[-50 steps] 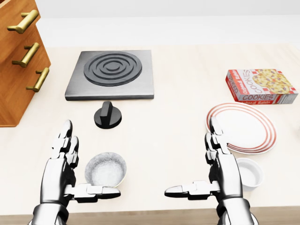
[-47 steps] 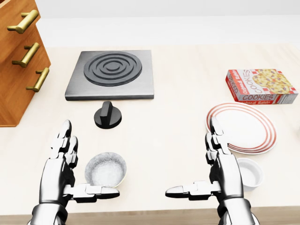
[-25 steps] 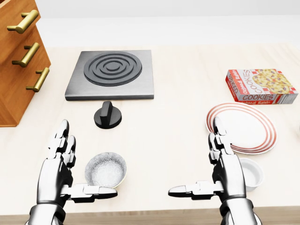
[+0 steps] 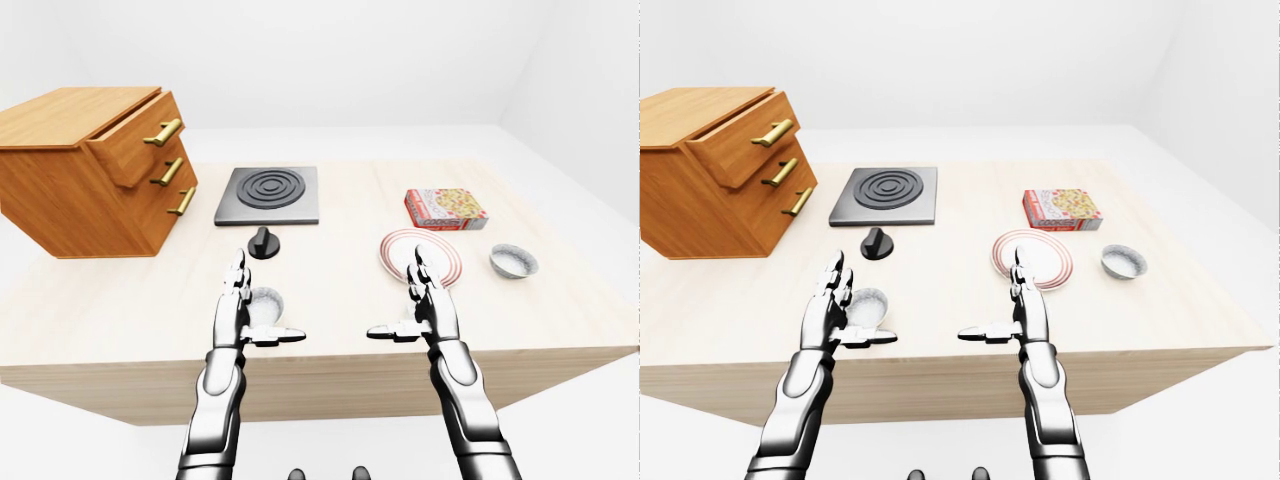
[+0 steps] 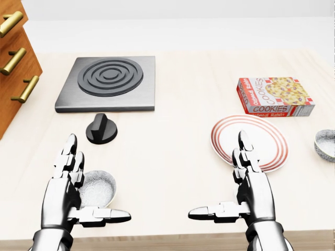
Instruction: Pick the akita bowl next to the plate and place it on the plate.
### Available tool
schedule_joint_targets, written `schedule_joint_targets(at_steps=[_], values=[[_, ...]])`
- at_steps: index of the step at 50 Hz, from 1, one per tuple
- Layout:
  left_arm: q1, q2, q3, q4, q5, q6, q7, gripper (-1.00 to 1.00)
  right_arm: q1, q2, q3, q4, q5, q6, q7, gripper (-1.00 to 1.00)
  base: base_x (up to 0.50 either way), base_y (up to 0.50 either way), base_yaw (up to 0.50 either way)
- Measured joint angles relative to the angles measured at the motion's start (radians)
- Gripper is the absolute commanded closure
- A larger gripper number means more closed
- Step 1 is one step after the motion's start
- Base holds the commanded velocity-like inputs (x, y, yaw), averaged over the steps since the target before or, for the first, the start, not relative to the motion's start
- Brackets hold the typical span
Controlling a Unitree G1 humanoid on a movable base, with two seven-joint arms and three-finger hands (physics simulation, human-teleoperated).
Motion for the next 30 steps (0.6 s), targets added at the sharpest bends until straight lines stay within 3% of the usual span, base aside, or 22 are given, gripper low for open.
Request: schedule_joint_targets(at_steps=[30], values=[[0.003,-0.001,-0.002,0.006,0.008,-0.012,-0.001,-1.00,-0.001,-0.001,-0.002,-0.001,0.002,-0.001,0.002,-1.00,0.00,-0.26,0.00]])
